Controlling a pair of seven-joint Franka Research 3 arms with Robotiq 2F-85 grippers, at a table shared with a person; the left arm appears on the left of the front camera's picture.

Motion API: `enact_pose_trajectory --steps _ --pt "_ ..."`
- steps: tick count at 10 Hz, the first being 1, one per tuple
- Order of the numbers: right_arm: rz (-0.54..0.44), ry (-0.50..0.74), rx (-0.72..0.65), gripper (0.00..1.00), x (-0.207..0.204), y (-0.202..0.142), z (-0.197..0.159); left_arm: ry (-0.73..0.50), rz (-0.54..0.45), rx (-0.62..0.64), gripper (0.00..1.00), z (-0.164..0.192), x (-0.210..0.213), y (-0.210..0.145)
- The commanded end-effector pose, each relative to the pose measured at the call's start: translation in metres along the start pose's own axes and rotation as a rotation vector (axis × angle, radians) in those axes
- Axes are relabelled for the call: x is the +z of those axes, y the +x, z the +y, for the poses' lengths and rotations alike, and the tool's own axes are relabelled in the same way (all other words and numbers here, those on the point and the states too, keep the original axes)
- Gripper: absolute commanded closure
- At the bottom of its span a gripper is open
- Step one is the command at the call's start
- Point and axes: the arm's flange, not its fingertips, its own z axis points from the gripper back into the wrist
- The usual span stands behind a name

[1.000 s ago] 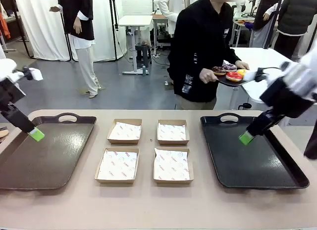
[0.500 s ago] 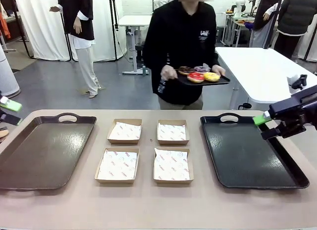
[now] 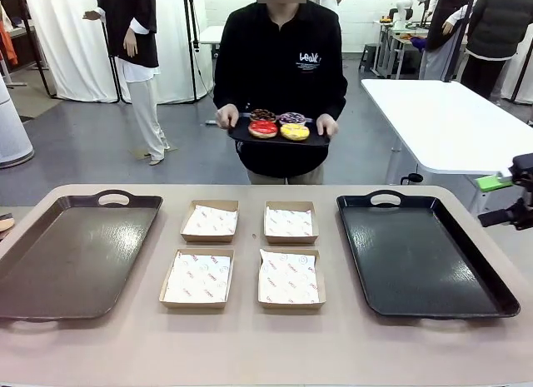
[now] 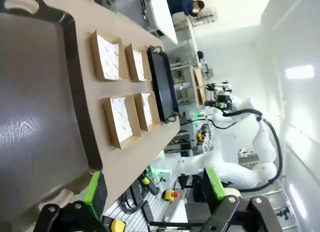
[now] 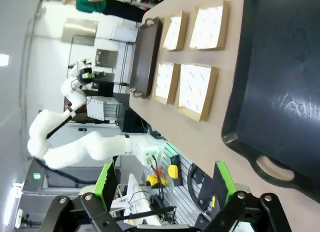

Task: Individually package the donuts and arrange them on the tray.
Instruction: Pick up one Paper togo box.

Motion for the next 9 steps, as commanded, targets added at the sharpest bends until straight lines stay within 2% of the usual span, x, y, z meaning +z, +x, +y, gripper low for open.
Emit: enact_pose_trajectory --steps 1,4,6,8,9 --pt "0.032 -0.016 0.035 0.0 0.02 -0.005 -0.006 -0.019 0.043 -0.032 0.0 0.012 0.027 0.005" --pt "-0.022 0.007 -0.02 0.0 0.051 -0.02 -0.025 -0.019 -0.02 -0.026 0.0 0.02 0.06 -0.009" --pt "-0.035 0.018 -0.051 0.0 0.062 -0.03 -0.035 -0.013 -0.007 -0.026 0.0 0.017 0.063 -0.011" --pt "-0.073 0.021 -0.075 0.0 0.069 -0.034 -0.04 0.018 0.054 -0.056 0.0 0.008 0.052 -0.008" --pt "-0.067 0.012 -0.078 0.0 0.059 -0.032 -0.035 -0.018 -0.029 -0.004 0.0 0.016 0.061 -0.009"
